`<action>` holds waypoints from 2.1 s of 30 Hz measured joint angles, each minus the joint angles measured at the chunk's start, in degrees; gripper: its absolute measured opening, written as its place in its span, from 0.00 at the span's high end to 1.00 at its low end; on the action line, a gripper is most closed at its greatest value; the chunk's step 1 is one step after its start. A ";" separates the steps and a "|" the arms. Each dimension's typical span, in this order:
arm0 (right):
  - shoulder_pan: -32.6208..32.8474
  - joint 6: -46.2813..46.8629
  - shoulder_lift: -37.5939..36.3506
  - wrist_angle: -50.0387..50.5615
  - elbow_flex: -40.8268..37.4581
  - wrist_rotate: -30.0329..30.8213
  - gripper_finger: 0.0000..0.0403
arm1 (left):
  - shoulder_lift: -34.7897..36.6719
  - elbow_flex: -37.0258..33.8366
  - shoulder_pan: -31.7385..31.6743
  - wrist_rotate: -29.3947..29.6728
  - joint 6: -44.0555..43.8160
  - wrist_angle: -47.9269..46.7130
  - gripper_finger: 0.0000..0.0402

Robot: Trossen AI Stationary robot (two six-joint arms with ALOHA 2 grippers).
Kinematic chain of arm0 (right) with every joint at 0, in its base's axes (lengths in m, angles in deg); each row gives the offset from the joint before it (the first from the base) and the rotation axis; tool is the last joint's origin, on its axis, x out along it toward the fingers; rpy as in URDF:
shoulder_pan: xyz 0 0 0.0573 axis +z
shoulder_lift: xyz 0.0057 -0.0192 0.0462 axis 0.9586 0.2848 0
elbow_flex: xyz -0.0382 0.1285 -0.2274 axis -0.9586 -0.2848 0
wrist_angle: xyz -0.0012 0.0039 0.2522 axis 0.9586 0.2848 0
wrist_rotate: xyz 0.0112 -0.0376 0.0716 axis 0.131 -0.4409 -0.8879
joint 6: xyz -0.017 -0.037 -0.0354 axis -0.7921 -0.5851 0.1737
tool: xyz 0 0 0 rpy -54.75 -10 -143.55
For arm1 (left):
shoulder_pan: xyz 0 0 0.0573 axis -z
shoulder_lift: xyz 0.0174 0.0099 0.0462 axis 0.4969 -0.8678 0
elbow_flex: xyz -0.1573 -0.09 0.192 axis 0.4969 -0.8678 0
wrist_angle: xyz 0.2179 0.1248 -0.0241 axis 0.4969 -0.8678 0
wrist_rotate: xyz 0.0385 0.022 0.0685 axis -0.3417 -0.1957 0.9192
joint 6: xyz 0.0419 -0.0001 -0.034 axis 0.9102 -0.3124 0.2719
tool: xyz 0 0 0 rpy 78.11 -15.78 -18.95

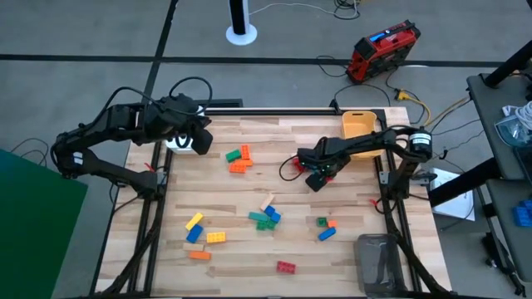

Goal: Sort blocks by size
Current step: Put the top big red game piece into the yellow bin

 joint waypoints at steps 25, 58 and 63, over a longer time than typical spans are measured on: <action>-1.24 3.44 -8.35 12.85 10.53 -1.45 0.68 | -0.07 0.01 0.00 -0.01 1.83 1.95 0.97; -40.92 -2.95 -15.69 15.19 8.13 3.71 0.68 | -0.15 0.00 -0.02 -0.04 3.01 2.12 0.97; -40.92 -2.59 -15.43 11.69 4.48 3.59 0.67 | -0.15 0.02 0.02 -0.04 2.90 2.18 0.97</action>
